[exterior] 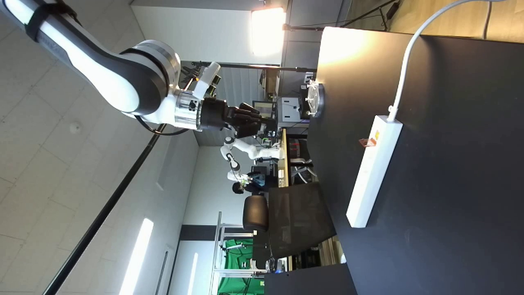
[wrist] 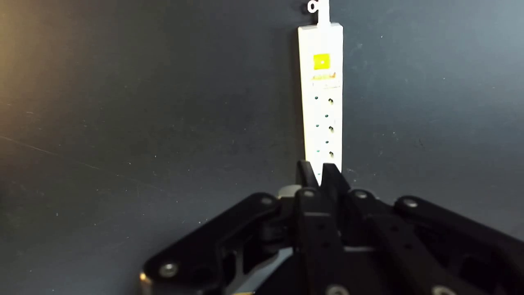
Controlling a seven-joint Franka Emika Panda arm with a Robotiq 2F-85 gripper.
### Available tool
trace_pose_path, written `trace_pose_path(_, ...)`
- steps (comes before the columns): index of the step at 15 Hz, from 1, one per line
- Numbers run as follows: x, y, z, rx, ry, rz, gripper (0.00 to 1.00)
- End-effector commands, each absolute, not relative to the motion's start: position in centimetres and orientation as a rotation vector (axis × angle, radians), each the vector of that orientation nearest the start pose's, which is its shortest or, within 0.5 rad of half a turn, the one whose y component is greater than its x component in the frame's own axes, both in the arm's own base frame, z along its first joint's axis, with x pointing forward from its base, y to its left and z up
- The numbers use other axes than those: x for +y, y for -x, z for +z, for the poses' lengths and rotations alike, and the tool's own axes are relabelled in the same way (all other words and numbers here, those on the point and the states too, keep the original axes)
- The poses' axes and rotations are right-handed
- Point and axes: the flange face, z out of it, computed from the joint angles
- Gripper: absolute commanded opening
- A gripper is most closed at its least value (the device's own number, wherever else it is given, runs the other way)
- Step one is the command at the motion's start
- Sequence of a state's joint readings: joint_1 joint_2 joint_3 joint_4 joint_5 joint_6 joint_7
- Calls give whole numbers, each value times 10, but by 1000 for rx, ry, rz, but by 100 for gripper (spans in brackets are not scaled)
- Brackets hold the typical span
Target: Turn off the big switch on the adapter
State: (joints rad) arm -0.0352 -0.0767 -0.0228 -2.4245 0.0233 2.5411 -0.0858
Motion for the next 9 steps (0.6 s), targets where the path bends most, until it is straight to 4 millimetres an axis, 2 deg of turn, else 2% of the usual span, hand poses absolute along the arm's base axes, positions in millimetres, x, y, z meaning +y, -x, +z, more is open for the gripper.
trace_pose_path(1,-25,-497,352,-44,3120,-304,2)
trace_pose_path(6,-19,-499,329,-44,3105,-268,0)
trace_pose_path(9,-20,-498,308,-36,3090,-173,0)
